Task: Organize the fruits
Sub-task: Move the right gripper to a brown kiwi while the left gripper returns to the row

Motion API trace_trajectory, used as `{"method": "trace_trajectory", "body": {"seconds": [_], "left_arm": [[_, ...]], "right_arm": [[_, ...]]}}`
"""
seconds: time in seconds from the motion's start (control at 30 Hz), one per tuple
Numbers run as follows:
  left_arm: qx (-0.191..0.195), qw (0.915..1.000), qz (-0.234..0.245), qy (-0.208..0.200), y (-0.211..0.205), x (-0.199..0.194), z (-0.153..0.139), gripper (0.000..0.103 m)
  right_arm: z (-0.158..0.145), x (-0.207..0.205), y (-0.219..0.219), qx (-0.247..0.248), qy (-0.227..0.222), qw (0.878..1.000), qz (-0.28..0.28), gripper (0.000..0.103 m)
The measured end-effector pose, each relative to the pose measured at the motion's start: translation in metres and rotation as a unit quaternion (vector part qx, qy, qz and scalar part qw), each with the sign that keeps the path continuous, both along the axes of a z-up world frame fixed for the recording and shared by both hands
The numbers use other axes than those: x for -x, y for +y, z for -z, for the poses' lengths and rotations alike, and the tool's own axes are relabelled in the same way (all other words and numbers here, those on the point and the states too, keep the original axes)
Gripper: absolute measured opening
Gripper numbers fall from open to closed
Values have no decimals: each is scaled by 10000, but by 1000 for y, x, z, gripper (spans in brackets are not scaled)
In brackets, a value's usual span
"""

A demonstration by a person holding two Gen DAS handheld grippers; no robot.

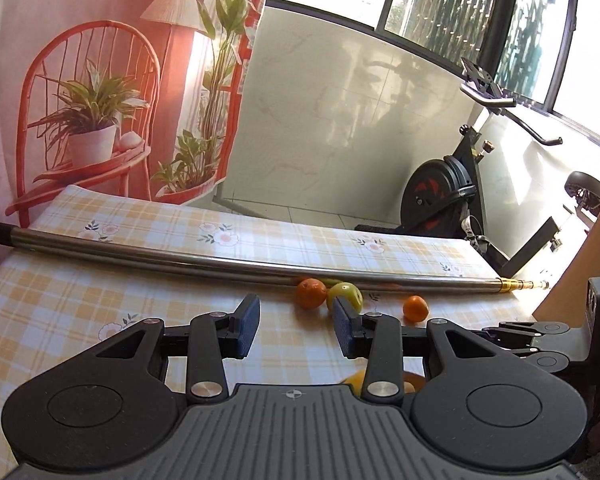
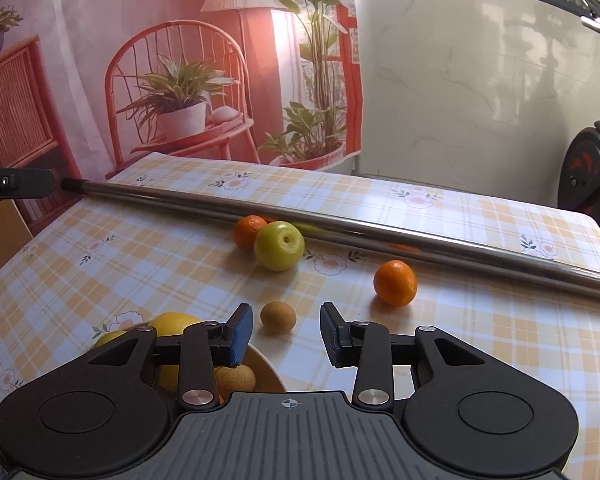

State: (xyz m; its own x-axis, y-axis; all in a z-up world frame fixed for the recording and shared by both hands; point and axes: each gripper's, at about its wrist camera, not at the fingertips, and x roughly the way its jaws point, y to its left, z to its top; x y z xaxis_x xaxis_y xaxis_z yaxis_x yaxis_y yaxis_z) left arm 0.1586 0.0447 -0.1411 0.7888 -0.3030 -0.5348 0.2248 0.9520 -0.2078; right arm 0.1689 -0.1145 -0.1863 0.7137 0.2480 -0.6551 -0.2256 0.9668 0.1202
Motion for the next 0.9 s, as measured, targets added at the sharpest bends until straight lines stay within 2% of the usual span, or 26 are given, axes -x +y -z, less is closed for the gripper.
{"method": "trace_trajectory", "body": {"seconds": [0.17, 0.33, 0.43, 0.57, 0.7, 0.83, 0.9], "left_arm": [[216, 9993, -244, -155, 8, -14, -15, 42], [166, 9971, -622, -397, 15, -25, -26, 42], [186, 9945, -873, -546, 21, -30, -32, 42], [200, 9921, -1099, -576, 25, -39, -36, 42], [122, 9926, -1109, -486, 21, -50, -31, 42], [34, 9947, -959, -365, 13, -60, -22, 42], [1, 9958, -855, -315, 9, -66, -18, 42]], "right_arm": [[5, -21, 7, 62, 68, 9998, -153, 35], [16, -40, 9, 98, 214, 9994, -263, 35], [25, -52, 12, 56, 569, 9974, -432, 34], [32, -61, 17, 155, 760, 9956, -526, 34], [39, -66, 18, 153, 914, 9941, -568, 33], [42, -68, 18, 147, 984, 9936, -530, 25], [42, -67, 16, 115, 980, 9938, -506, 25]]}}
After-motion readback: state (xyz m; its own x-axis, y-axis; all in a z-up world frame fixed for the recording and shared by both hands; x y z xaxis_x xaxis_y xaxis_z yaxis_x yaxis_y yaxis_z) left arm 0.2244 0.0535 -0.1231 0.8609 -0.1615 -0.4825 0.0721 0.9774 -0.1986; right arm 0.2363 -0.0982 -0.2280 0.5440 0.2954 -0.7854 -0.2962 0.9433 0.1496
